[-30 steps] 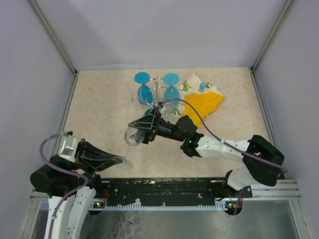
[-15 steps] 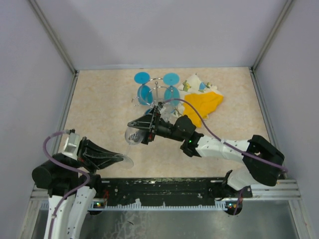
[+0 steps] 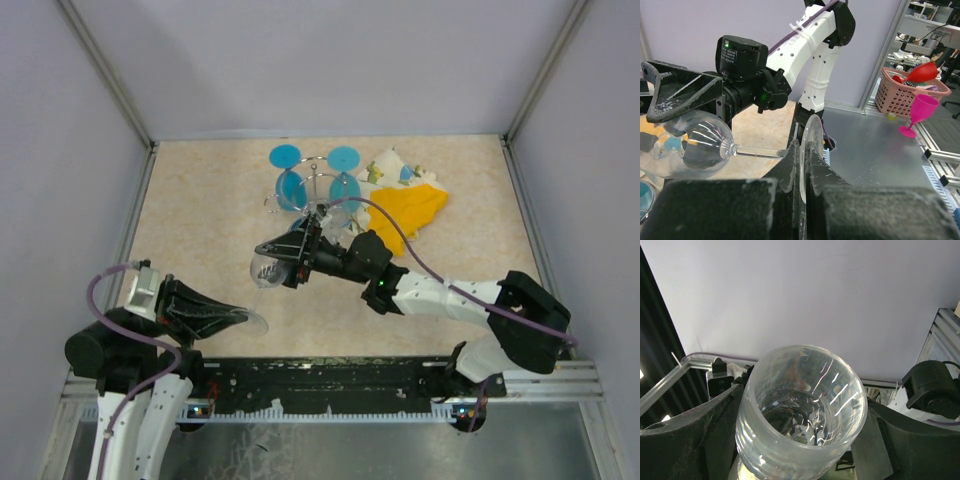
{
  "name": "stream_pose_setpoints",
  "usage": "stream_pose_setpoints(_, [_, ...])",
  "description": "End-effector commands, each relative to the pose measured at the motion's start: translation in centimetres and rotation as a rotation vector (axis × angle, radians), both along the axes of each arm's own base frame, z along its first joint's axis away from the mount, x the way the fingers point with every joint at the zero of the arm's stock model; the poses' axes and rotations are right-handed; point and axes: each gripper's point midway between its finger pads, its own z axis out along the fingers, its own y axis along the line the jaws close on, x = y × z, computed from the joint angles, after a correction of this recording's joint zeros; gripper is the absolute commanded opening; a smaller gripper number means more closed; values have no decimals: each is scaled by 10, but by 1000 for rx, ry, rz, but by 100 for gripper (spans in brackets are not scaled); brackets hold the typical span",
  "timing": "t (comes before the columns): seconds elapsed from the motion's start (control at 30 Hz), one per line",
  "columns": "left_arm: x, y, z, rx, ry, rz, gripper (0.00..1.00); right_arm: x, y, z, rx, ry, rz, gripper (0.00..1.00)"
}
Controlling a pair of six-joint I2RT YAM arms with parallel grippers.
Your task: Take the wine glass off the wine glass rack
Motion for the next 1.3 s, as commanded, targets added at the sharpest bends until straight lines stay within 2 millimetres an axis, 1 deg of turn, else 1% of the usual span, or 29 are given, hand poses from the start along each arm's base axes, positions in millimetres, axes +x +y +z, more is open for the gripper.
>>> stream_pose_setpoints(0.0, [14, 0, -3, -7, 50, 39, 0, -26, -16, 67, 175, -135, 50, 63])
stream_pose_setpoints(0.17, [12, 0, -3, -6, 45, 38, 0, -25, -14, 71, 171, -143, 53, 63])
stream_pose_setpoints(0.2, [13, 0, -4, -8, 48, 43, 5, -25, -13, 72, 167, -148, 53, 62])
stream_pose_setpoints(0.3, [15, 0, -6, -8, 63, 49, 22, -22, -12, 72, 149, -161, 42, 59])
stream_pose_setpoints(0.37, [16, 0, -7, -8, 72, 53, 40, -19, -12, 70, 126, -171, 33, 55])
stream_pose_setpoints(0.4, [16, 1, -6, -9, 72, 55, 48, -17, -13, 70, 118, -177, 26, 55])
stream_pose_setpoints(0.43, [16, 1, -6, -11, 76, 59, 59, -15, -13, 69, 109, -182, 19, 54])
stream_pose_setpoints(0.47, [17, 1, -5, -12, 75, 63, 66, -13, -14, 67, 96, -184, 11, 54])
stream_pose_setpoints(0.57, [15, 2, -1, -19, 66, 72, 83, -5, -20, 63, 63, -200, -21, 54])
stream_pose_setpoints(0.6, [14, 2, 1, -21, 61, 73, 86, -2, -23, 62, 47, -208, -36, 55])
stream_pose_setpoints(0.73, [12, 3, 10, -26, 38, 92, 91, 8, -40, 54, -32, -248, -98, 57])
stream_pose_setpoints(0.87, [14, 5, 15, -20, 33, 124, 93, 18, -63, 43, -107, -269, -162, 58])
stream_pose_setpoints(0.93, [16, 5, 16, -21, 33, 131, 93, 22, -77, 43, -149, -311, -194, 59])
stream_pose_setpoints(0.97, [17, 5, 15, -21, 36, 135, 93, 25, -84, 35, -198, -316, -206, 59])
stream_pose_setpoints(1.07, [22, 6, 13, -18, 44, 155, 93, 34, -113, 31, -303, -377, -279, 59])
stream_pose_setpoints(1.27, [47, 7, 4, 1, 109, 226, 87, 59, -193, 20, -552, -475, -500, 59])
